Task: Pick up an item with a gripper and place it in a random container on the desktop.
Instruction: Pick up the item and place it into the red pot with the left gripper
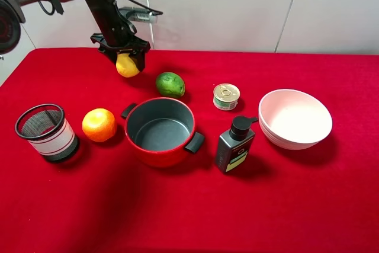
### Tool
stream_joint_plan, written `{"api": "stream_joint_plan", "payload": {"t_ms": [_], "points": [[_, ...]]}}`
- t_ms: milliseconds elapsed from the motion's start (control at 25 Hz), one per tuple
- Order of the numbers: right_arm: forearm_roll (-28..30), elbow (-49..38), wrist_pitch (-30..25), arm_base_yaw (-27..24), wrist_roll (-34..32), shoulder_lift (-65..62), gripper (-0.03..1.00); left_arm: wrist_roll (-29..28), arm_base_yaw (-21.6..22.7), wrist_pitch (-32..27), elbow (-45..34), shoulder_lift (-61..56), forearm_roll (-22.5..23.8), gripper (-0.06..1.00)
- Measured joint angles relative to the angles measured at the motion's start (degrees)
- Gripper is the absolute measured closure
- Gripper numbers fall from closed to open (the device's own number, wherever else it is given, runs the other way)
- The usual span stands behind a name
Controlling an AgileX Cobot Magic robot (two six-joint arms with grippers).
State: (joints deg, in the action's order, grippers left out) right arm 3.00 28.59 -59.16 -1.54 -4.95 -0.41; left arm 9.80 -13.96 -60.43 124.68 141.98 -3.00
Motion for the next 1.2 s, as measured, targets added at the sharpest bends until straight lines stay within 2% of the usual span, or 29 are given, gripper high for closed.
{"api": "stream_joint_plan", "payload": {"t_ms": [520,920,1200], "points": [[0.0,0.0,0.0,0.0,0.0,0.0,0.28,0.0,0.0,-6.3,0.0,-5.2,0.1,0.24],[0.0,0.0,0.0,0.0,0.0,0.0,0.28,0.0,0.0,-6.5,0.0,-9.5,0.1,0.24],[0.0,0.0,0.0,0.0,0.0,0.0,0.28,0.0,-1.7,-6.6,-0.3,-12.5,0.1,0.24]]}}
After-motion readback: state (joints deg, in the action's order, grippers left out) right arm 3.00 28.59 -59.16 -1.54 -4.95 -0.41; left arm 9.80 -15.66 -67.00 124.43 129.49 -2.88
